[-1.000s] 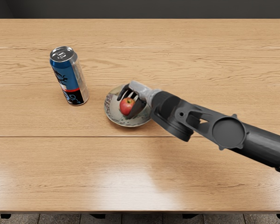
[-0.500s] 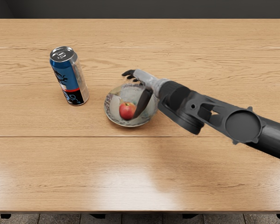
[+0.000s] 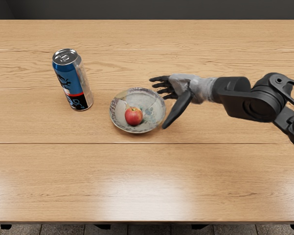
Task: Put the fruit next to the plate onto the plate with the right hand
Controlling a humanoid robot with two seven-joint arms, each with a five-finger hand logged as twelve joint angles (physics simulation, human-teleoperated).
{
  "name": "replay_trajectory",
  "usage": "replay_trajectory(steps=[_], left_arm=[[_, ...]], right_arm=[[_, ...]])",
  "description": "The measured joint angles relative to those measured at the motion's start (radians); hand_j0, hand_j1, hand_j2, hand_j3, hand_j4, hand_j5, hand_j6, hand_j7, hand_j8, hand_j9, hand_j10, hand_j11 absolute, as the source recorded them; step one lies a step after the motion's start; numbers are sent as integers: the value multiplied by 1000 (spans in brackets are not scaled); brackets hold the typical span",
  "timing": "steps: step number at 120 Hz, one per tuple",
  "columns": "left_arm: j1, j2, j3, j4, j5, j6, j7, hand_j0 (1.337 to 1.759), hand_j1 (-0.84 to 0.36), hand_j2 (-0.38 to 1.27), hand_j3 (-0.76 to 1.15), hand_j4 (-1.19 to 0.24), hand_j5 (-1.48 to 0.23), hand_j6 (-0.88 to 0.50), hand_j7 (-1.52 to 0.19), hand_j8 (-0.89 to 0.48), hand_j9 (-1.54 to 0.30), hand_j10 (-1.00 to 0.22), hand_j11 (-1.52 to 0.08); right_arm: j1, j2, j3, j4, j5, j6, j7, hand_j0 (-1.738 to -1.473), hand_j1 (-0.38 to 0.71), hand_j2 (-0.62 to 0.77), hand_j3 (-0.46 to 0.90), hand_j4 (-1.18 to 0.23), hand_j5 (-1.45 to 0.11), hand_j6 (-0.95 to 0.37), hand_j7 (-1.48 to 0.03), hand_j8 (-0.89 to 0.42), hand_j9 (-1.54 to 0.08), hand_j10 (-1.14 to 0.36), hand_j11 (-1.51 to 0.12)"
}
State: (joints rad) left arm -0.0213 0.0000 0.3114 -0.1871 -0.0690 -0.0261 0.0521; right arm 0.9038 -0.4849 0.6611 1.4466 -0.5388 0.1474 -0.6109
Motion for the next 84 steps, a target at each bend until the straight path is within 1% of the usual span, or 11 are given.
replay_trajectory(steps=[19, 35, 46, 60, 84], left_arm=[[0, 0, 0, 0, 0, 0, 0, 1658, 71, 46, 0, -232, -301, -232, -301, -232, -301, -232, -301], [0, 0, 0, -2, 0, 0, 0, 1658, 71, 46, 0, -232, -301, -232, -301, -232, -301, -232, -301], [1, 0, 0, -3, 0, 0, 0, 1658, 71, 46, 0, -232, -301, -232, -301, -231, -301, -231, -301], [3, 0, 0, -6, 0, 0, 0, 1658, 71, 46, 0, -232, -301, -232, -301, -232, -301, -232, -301], [3, 0, 0, -7, 0, 0, 0, 1658, 71, 46, 0, -232, -301, -232, -301, -232, -301, -232, -301]], right_arm=[[-61, -164, 48, -12, 139, 212, 0, -1658, -296, -7, 0, -45, -59, -45, -58, -45, -58, -45, -58], [-86, -244, 57, -39, 207, 342, 0, -1658, -299, -7, 0, -43, -55, -43, -55, -43, -55, -43, -55], [-97, -300, 59, -48, 257, 400, 0, -1658, -300, -7, 0, -42, -54, -42, -54, -42, -54, -42, -54], [-102, -336, 65, -63, 289, 434, 0, -1658, -301, -7, 0, -42, -53, -42, -53, -42, -53, -41, -53], [-105, -354, 78, -85, 306, 453, 0, -1658, -301, -7, 0, -41, -53, -41, -52, -41, -53, -41, -52]])
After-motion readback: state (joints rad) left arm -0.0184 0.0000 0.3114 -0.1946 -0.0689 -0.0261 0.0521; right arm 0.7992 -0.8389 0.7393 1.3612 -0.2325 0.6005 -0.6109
